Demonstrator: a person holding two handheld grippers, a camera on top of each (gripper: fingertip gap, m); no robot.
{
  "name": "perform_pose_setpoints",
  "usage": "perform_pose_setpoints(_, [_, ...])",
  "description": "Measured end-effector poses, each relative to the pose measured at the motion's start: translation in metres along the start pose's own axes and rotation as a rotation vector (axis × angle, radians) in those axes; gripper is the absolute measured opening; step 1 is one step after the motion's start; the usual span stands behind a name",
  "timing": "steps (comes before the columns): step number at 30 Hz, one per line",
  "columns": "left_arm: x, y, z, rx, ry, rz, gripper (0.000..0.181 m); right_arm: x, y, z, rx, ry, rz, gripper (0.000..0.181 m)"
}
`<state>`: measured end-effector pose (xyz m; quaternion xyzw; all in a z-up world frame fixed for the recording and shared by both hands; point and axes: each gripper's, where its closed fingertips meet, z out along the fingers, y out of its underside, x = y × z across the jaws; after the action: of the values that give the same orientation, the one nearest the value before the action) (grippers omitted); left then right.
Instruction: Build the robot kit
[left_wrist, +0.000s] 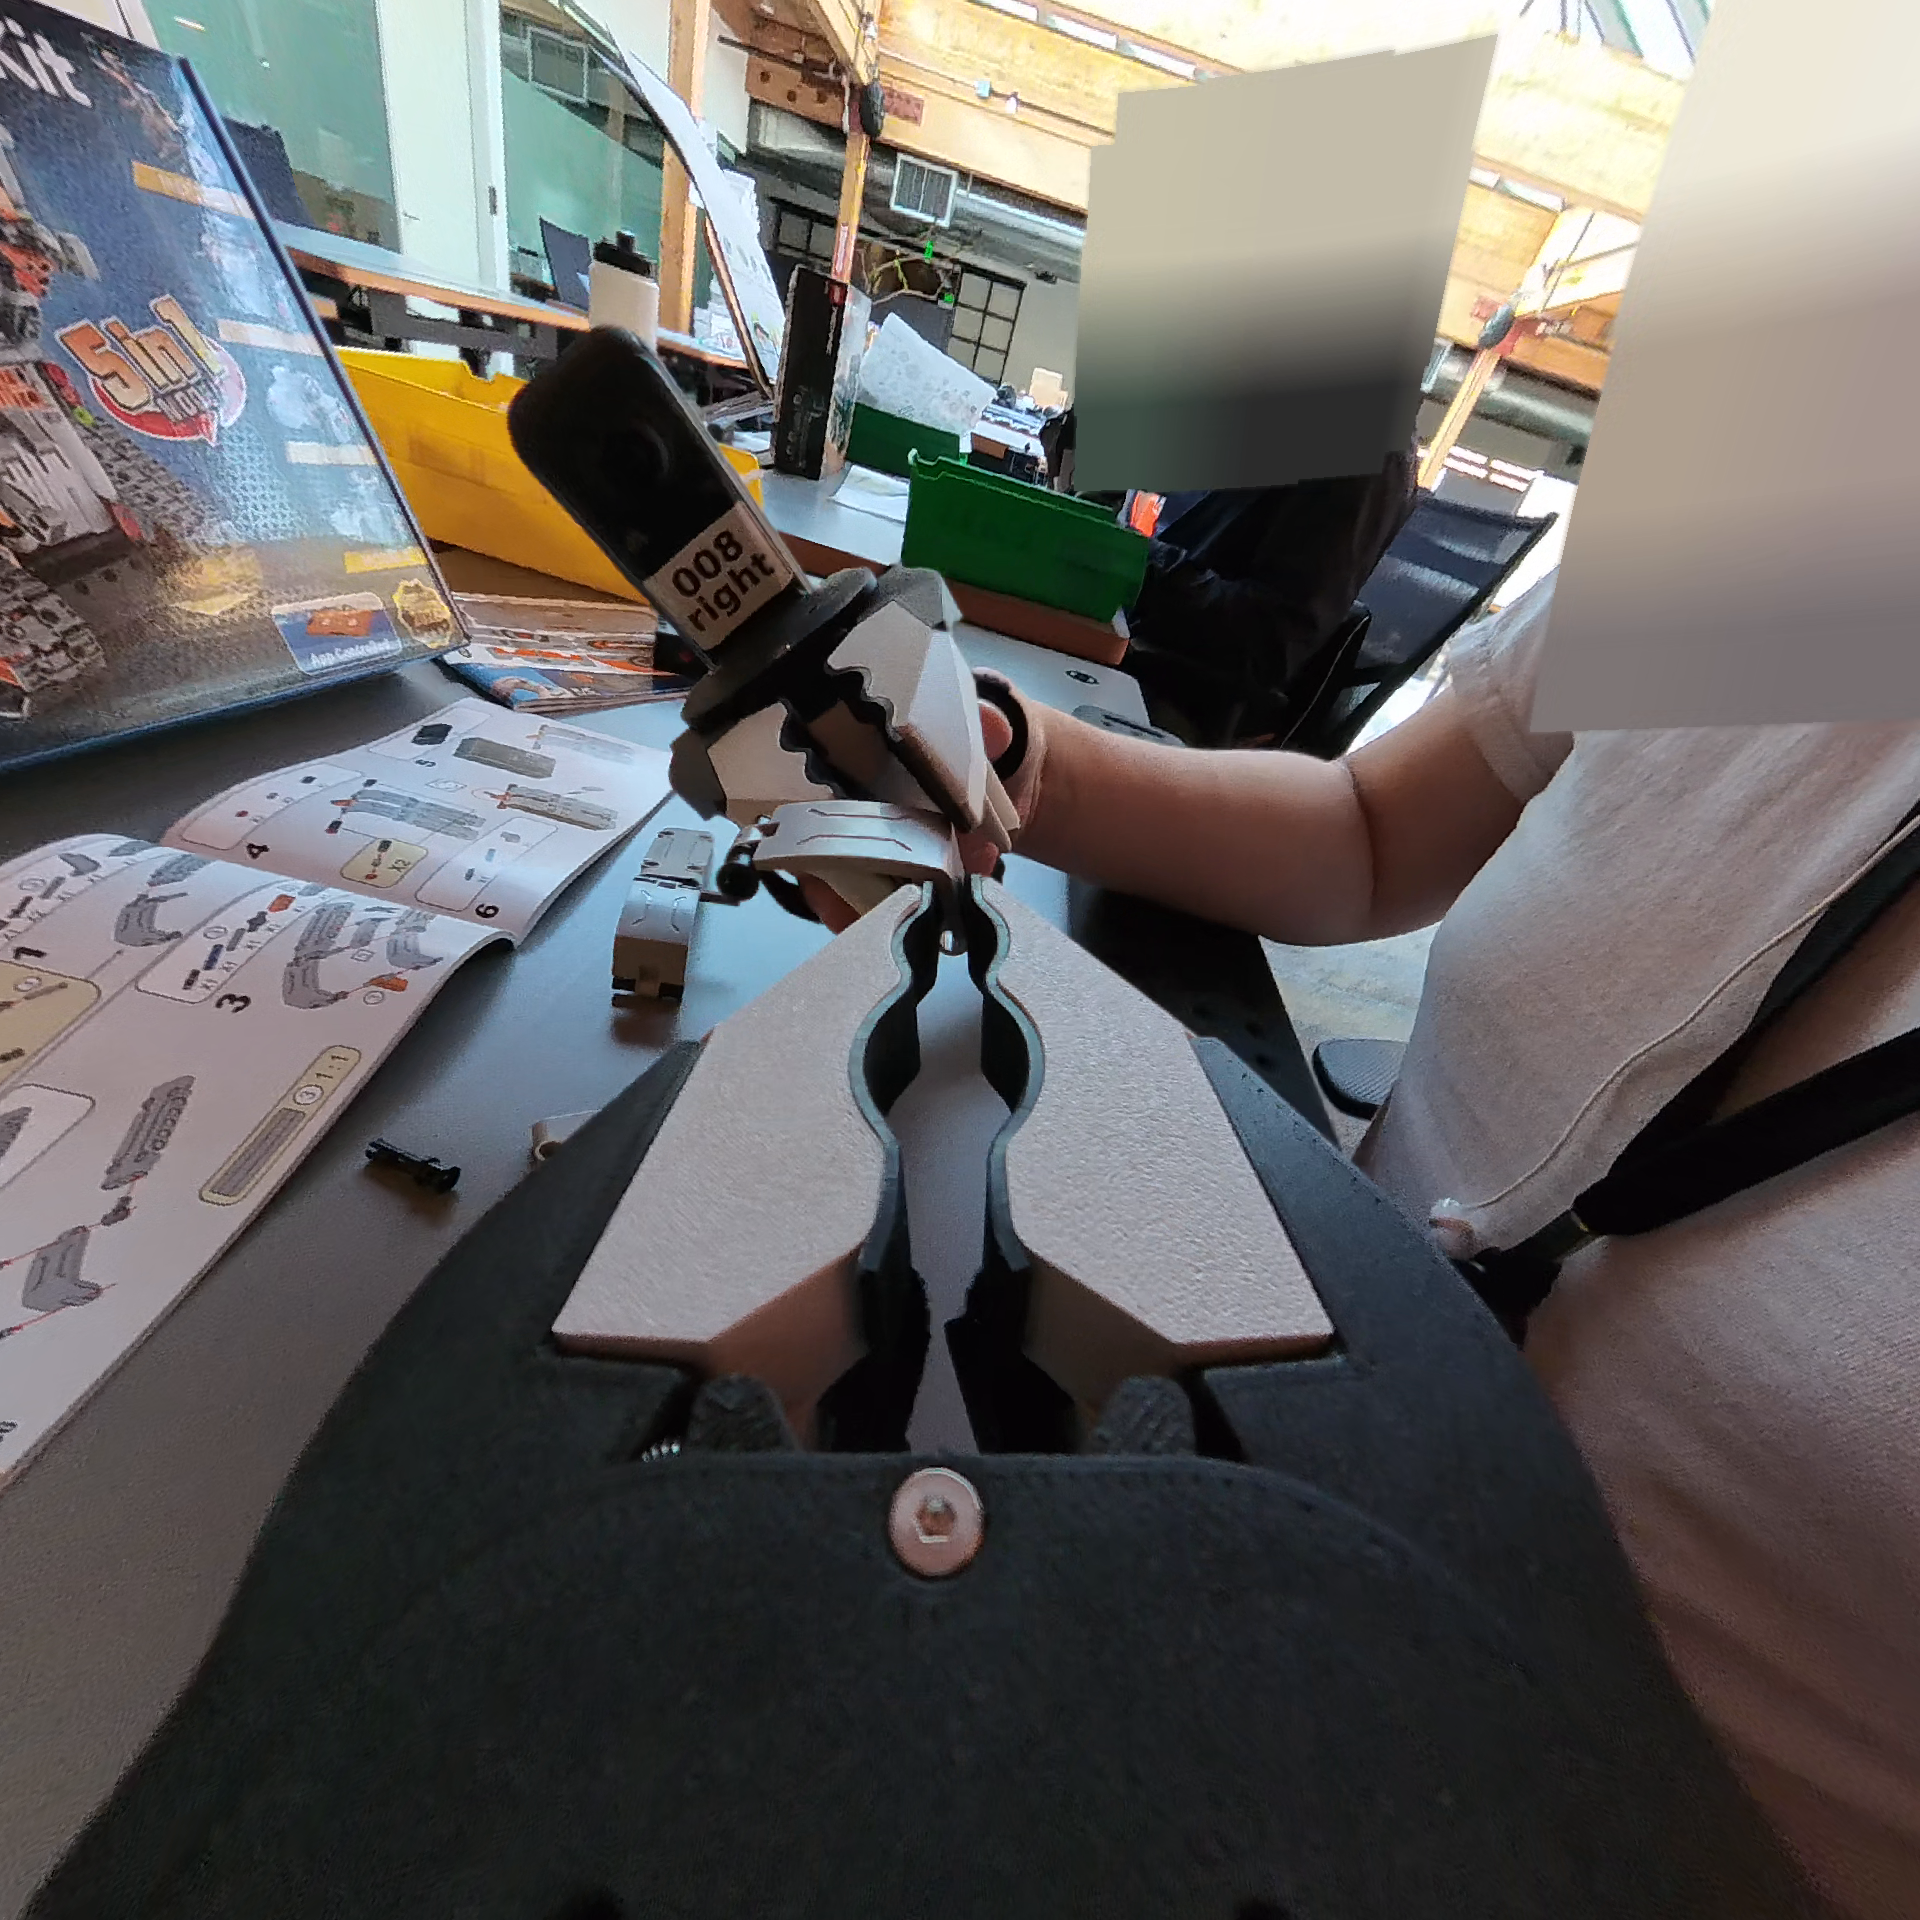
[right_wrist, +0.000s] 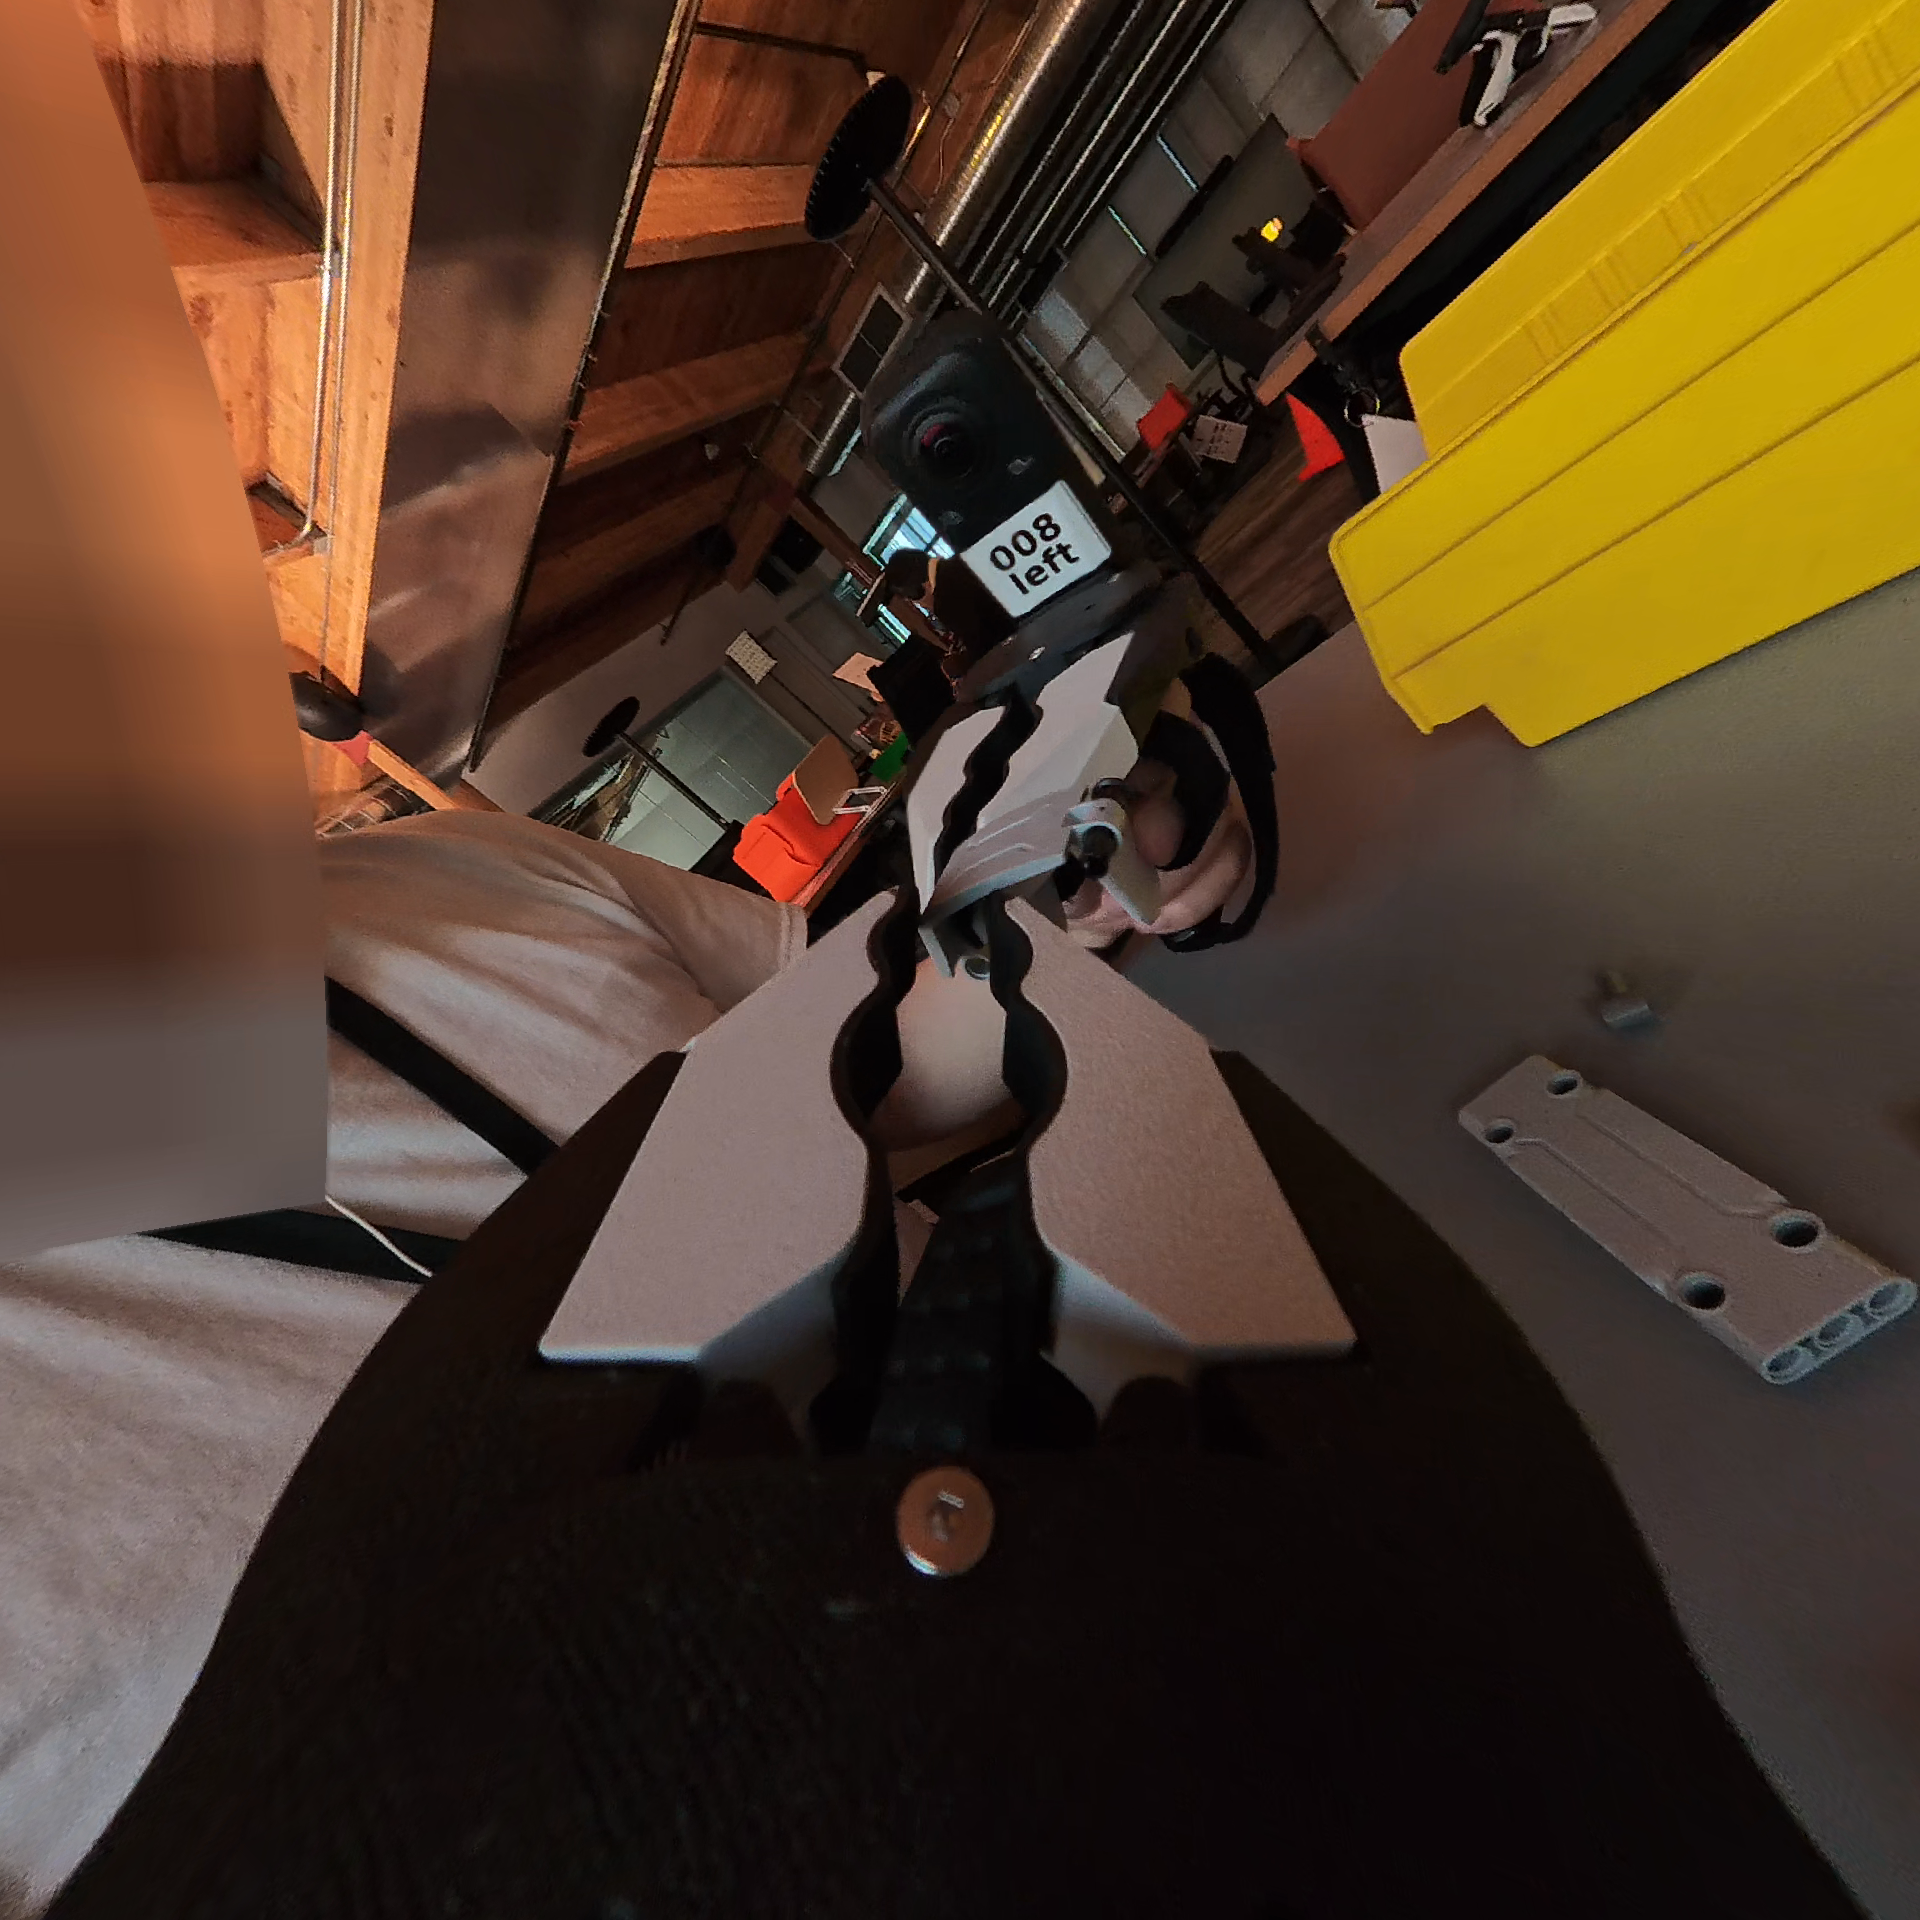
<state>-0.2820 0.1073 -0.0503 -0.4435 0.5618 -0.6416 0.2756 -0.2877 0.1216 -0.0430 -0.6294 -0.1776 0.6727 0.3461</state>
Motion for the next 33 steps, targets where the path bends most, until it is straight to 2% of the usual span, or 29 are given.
perform_pose_setpoints(3, [0.001, 0.001, -0.002, -0.026, -0.005, 0.010, 0.002, 0.000, 0.002, 0.002, -0.013, 0.007, -0.019, 0.008])
perform_pose_setpoints(6, [-0.004, -0.001, -0.005, -0.030, -0.017, -0.089, 0.010, 0.000, 0.001, 0.003, -0.025, 0.054, -0.114, 0.002])
perform_pose_setpoints(9, [0.000, -0.013, -0.009, 0.054, 0.044, -0.193, 0.020, -0.003, -0.005, 0.005, 0.006, 0.088, -0.221, 0.001])
perform_pose_setpoints(11, [-0.005, -0.017, -0.012, 0.102, 0.040, -0.239, 0.020, 0.001, -0.009, 0.005, 0.035, 0.118, -0.237, 0.001])
perform_pose_setpoints(13, [-0.016, -0.013, -0.014, 0.119, -0.003, -0.264, 0.014, 0.009, -0.011, 0.004, 0.062, 0.144, -0.207, 0.001])
perform_pose_setpoints(17, [-0.027, -0.009, -0.015, 0.149, -0.054, -0.285, 0.017, 0.021, -0.014, 0.002, 0.119, 0.158, -0.114, 0.001])
perform_pose_setpoints(20, [-0.036, -0.004, -0.015, 0.156, -0.107, -0.284, 0.010, 0.026, -0.014, 0.000, 0.128, 0.163, -0.072, 0.001])
perform_pose_setpoints(28, [-0.017, 0.000, -0.012, 0.165, 0.052, -0.311, 0.001, 0.019, -0.005, 0.002, 0.079, 0.058, 0.032, 0.005])
perform_pose_setpoints(31, [-0.016, 0.004, -0.013, 0.142, 0.060, -0.303, 0.002, 0.018, -0.001, 0.003, 0.059, 0.033, 0.087, 0.002])
perform_pose_setpoints(33, [-0.024, 0.006, -0.013, 0.147, 0.011, -0.306, 0.004, 0.025, -0.004, 0.000, 0.079, 0.083, 0.078, 0.001])
